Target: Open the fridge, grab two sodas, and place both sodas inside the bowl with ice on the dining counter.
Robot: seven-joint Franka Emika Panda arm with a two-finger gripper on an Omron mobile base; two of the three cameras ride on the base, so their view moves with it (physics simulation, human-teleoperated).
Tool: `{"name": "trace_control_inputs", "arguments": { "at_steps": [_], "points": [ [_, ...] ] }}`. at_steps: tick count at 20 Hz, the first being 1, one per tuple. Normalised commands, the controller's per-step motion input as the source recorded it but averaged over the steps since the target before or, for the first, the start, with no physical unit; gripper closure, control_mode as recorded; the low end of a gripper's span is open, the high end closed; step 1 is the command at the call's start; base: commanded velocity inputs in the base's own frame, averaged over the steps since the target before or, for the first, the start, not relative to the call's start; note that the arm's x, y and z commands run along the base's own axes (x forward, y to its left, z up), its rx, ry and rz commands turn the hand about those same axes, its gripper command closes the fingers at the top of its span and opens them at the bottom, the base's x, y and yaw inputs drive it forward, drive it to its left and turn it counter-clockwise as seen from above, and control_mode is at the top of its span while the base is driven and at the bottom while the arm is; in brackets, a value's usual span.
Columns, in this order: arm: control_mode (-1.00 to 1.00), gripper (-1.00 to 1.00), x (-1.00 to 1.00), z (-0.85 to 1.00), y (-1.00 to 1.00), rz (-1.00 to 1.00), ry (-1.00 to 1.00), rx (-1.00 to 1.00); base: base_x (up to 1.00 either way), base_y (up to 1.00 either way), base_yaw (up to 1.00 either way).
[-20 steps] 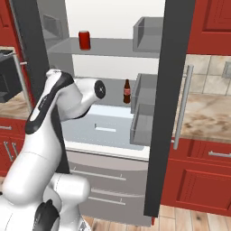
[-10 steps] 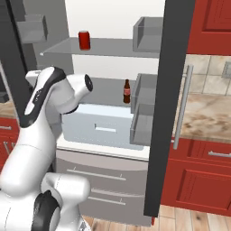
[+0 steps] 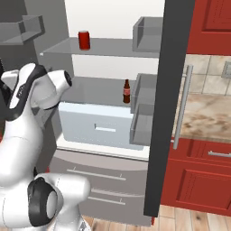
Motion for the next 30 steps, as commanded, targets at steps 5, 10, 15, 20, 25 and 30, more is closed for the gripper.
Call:
{"name": "trace_control_inputs", "arguments": {
  "at_steps": [5, 10, 15, 20, 25, 30],
  "points": [
    [-1.00, -1.00, -0.32, 0.00, 0.59, 0.04, -0.08, 0.00, 0.00, 0.00, 0.00],
    [-1.00, -1.00, -0.32, 0.00, 0.27, 0.00, -0.15, 0.00, 0.00, 0.00, 0.00],
    [-1.00, -1.00, -0.27, 0.03, 0.01, -0.03, -0.13, 0.00, 0.00, 0.00, 0.00],
    [-1.00, -1.00, -0.21, 0.16, -0.03, -0.03, -0.13, 0.00, 0.00, 0.00, 0.00],
    [-1.00, -1.00, -0.23, 0.18, -0.55, -0.04, -0.10, -0.04, 0.00, 0.00, 0.00],
    [-1.00, -1.00, -0.26, 0.10, -0.91, -0.21, -0.15, -0.12, 0.00, 0.00, 0.00]
  ]
}}
